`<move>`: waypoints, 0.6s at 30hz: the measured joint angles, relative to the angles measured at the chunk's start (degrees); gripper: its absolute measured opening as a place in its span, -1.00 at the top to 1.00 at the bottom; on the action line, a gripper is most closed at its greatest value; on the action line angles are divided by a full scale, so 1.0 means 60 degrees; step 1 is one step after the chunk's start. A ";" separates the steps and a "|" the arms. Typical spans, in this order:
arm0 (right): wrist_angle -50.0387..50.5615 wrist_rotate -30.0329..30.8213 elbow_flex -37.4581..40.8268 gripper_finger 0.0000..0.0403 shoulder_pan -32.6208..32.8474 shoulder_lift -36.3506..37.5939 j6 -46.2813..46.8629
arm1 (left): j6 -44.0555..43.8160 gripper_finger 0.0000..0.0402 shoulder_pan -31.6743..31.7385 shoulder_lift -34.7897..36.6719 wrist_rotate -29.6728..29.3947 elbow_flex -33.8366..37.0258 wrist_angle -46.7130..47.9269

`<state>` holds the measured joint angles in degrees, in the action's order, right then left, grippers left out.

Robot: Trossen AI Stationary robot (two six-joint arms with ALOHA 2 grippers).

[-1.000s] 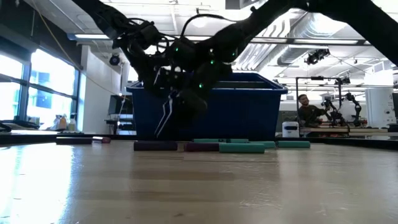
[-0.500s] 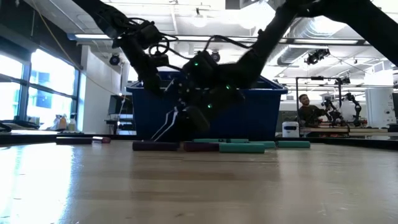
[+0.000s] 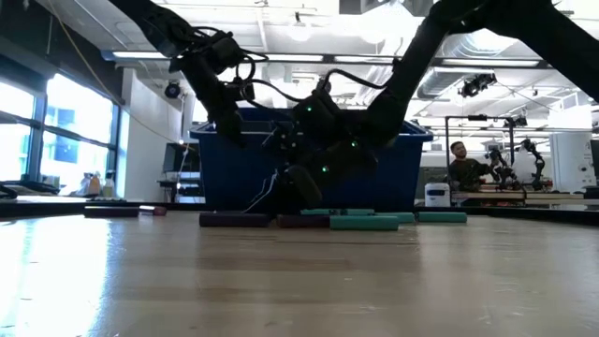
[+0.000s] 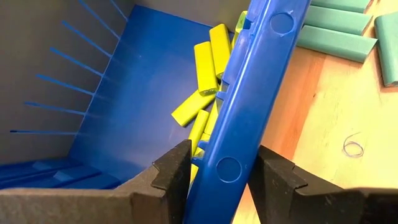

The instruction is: Sort blocks

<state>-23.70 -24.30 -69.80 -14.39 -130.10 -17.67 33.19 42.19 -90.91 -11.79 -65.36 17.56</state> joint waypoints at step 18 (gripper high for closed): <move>-0.0460 0.0444 -0.0019 0.48 -0.0044 -0.0561 0.0690 | 0.0268 0.38 0.0000 0.0000 -0.0187 0.0011 -0.0101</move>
<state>-26.46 -21.63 -69.91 -14.66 -133.47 -13.53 34.80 42.19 -90.91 -12.92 -65.30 16.95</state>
